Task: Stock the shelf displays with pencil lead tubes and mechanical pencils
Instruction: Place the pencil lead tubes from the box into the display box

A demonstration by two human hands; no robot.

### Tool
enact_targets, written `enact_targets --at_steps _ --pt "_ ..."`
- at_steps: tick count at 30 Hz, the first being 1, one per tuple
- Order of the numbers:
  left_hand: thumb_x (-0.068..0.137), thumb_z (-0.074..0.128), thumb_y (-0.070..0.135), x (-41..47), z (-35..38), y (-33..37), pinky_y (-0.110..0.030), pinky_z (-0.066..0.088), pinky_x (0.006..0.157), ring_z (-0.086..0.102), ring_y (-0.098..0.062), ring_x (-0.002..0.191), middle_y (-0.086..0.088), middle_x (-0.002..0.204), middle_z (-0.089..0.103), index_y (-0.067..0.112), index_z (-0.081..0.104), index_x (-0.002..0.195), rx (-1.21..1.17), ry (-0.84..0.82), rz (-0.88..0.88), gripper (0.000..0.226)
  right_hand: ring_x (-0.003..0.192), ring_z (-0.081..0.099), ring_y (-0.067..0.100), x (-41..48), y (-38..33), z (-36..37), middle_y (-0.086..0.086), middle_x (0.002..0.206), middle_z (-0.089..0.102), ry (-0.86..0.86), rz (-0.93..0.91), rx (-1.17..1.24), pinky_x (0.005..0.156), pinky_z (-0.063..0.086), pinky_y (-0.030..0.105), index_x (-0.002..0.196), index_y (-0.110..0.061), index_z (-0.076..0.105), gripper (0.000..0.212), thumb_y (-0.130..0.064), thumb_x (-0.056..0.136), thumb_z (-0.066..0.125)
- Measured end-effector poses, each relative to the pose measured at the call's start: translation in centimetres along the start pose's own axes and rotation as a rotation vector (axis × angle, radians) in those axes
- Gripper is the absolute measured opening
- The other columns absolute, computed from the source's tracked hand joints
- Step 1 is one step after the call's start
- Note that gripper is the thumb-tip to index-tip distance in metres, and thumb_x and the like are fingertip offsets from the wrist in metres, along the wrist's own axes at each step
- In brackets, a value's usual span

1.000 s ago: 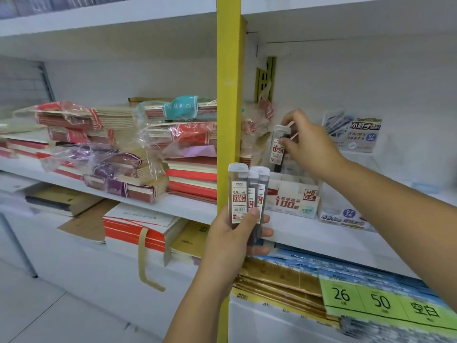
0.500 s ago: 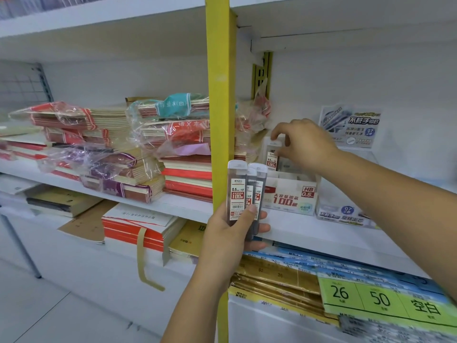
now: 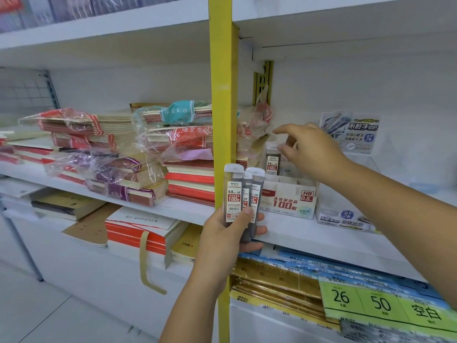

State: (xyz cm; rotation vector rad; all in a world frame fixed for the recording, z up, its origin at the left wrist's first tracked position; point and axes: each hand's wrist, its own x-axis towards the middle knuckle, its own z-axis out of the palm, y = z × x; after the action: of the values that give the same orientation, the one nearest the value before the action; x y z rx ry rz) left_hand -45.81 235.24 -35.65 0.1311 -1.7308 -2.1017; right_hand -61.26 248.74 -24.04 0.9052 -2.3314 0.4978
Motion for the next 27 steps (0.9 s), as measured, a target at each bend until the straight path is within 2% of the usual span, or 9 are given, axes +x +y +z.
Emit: enact_targets --at_steps 3,5,9,11,13,16,18,21,27 --pt "0.096 0.059 0.03 0.0 0.0 0.2 -0.026 0.06 0.059 0.076 -0.016 0.086 0.004 0.096 0.078 0.033 0.063 0.112 -0.008 -0.017 -0.001 0.017 0.066 0.058 -0.005 -2.8 -1.9 -1.1 -0.015 0.082 0.067 -0.046 0.055 0.412 0.06 0.04 0.018 0.117 -0.036 0.062 0.024 -0.037 0.096 0.051" --pt "0.097 0.059 0.03 -0.1 0.1 0.4 -0.026 0.06 0.059 0.076 -0.017 0.087 0.003 0.097 0.078 0.033 0.064 0.112 -0.019 -0.036 0.01 0.016 0.064 0.06 -0.009 -4.9 -3.4 -1.4 -0.021 0.082 0.068 -0.193 0.065 0.561 0.059 0.042 0.015 0.116 -0.045 0.059 0.025 -0.043 0.095 0.047" --pt "0.098 0.058 0.028 -0.4 0.5 0.7 -0.029 0.061 0.062 0.076 -0.019 0.091 0.002 0.101 0.078 0.03 0.065 0.115 -0.048 -0.065 0.011 0.018 0.059 0.061 -0.002 -6.5 -4.5 -1.1 -0.016 0.076 0.071 -0.312 0.059 0.74 0.052 0.043 0.011 0.115 -0.046 0.053 0.029 -0.023 0.096 0.056" --pt "0.098 0.058 0.026 -0.5 0.6 0.7 -0.029 0.061 0.063 0.076 -0.02 0.092 0.003 0.101 0.078 0.03 0.065 0.115 -0.066 -0.062 0.017 0.018 0.057 0.062 0.0 -6.1 -4.0 -1.5 -0.012 0.074 0.072 -0.19 0.108 0.733 0.05 0.043 0.012 0.107 -0.045 0.056 0.03 -0.018 0.093 0.06" --pt "0.099 0.056 0.027 -0.4 0.6 0.7 -0.027 0.06 0.061 0.076 -0.018 0.087 0.003 0.098 0.078 0.033 0.063 0.112 -0.047 -0.05 0.036 0.016 0.057 0.064 0.003 -5.1 -3.1 -2.3 -0.007 0.079 0.073 0.051 0.182 0.746 0.047 0.045 0.015 0.099 -0.044 0.056 0.03 -0.015 0.09 0.061" --pt "0.1 0.054 0.03 -0.2 0.4 0.6 -0.023 0.058 0.058 0.075 -0.014 0.077 0.002 0.093 0.078 0.036 0.061 0.109 0.012 -0.035 0.057 0.013 0.068 0.067 0.015 -2.9 -1.5 -3.2 0.005 0.085 0.072 0.308 0.184 0.72 0.053 0.052 0.024 0.097 -0.041 0.054 0.031 -0.012 0.086 0.061" --pt "0.1 0.054 0.03 -0.1 0.2 0.6 -0.023 0.057 0.056 0.073 -0.013 0.07 0.0 0.091 0.077 0.035 0.061 0.11 0.017 -0.035 0.066 0.013 0.074 0.067 0.02 -1.6 -0.6 -3.0 0.002 0.082 0.071 0.287 0.165 0.584 0.062 0.053 0.037 0.103 -0.039 0.051 0.03 -0.015 0.087 0.059" --pt "0.1 0.055 0.03 0.1 0.0 0.6 -0.022 0.056 0.054 0.071 -0.012 0.066 0.001 0.089 0.077 0.036 0.061 0.11 0.024 -0.035 0.074 0.013 0.079 0.068 0.023 -0.3 0.2 -1.7 0.003 0.085 0.07 0.131 0.133 0.449 0.071 0.055 0.045 0.114 -0.033 0.049 0.028 -0.016 0.093 0.056" --pt "0.1 0.055 0.03 0.4 -0.4 0.2 -0.023 0.057 0.056 0.074 -0.013 0.072 0.002 0.09 0.077 0.04 0.062 0.11 0.043 -0.02 0.082 0.016 0.069 0.064 0.018 0.6 0.6 0.1 -0.007 0.078 0.06 0.034 0.036 0.251 0.063 0.053 0.035 0.113 -0.03 0.05 0.027 -0.015 0.093 0.058"
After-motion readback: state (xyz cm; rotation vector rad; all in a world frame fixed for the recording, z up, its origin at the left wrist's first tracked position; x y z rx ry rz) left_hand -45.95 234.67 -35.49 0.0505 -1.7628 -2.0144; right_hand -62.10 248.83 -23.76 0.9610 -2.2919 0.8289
